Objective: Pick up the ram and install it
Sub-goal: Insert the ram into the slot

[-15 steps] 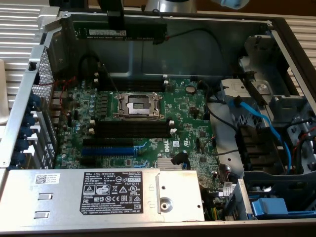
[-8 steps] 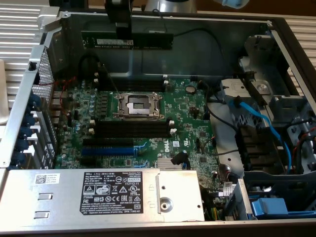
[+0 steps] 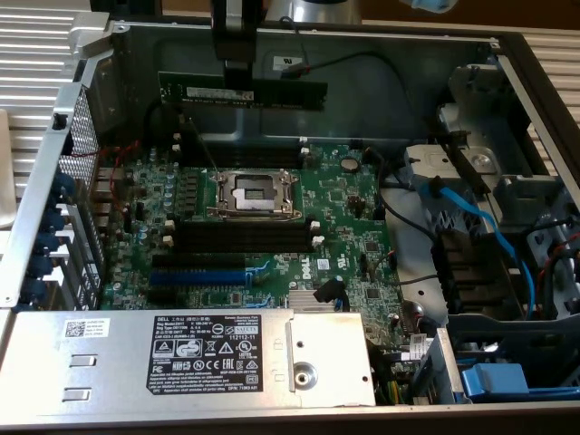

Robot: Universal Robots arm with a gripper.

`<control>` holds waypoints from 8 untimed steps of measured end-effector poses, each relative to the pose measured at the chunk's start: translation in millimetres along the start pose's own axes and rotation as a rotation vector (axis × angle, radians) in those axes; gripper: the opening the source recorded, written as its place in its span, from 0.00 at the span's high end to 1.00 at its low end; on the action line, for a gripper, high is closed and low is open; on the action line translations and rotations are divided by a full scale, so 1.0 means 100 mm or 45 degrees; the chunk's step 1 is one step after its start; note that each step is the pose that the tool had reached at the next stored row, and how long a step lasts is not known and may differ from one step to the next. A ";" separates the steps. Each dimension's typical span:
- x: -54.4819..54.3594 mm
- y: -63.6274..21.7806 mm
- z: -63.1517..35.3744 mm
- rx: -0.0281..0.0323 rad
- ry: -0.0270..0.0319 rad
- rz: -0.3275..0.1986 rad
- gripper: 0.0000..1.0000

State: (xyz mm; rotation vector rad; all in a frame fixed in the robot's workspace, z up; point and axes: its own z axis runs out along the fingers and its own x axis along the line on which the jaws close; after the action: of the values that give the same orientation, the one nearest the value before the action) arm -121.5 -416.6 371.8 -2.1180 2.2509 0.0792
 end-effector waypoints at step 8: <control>-0.13 0.004 0.073 0.0039 0.0709 -0.002 0.88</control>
State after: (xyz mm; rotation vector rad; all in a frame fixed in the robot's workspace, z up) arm -121.1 -403.0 365.5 -2.1467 2.2780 0.0169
